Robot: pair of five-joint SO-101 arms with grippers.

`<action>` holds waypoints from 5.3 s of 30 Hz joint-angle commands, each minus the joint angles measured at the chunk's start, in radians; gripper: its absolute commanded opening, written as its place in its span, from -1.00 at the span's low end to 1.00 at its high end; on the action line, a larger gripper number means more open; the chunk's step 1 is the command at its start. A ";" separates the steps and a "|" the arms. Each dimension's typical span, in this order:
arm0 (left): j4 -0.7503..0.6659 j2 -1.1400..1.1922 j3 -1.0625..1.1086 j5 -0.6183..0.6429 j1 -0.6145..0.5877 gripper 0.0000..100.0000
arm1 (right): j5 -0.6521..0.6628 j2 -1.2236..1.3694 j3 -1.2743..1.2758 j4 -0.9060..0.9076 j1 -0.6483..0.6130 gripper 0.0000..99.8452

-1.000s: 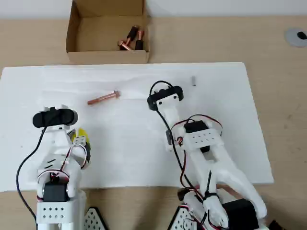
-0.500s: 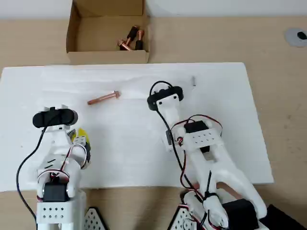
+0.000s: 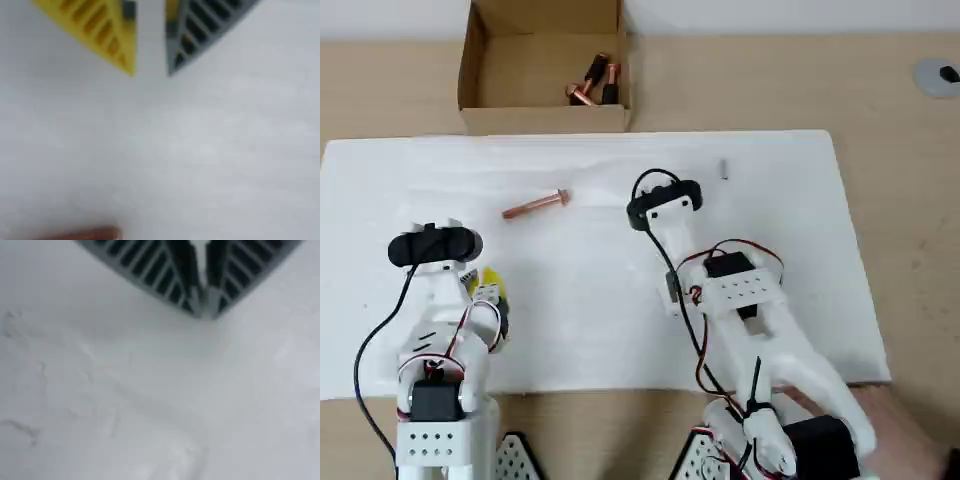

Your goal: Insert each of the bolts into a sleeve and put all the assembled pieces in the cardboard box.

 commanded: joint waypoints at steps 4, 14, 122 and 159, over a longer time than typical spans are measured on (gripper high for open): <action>-0.009 -0.007 0.006 -0.002 0.015 -0.90 | -0.008 0.004 0.022 -0.023 0.008 -0.98; -0.009 -0.007 0.006 -0.002 0.015 -0.90 | -0.008 0.004 0.022 -0.023 0.008 -0.98; -0.021 0.234 -0.347 -0.443 0.140 -0.89 | 0.609 0.030 -1.015 0.878 0.007 -0.98; 0.532 2.181 -1.973 -1.036 0.196 -0.89 | 0.612 0.128 -1.260 0.893 0.529 -0.98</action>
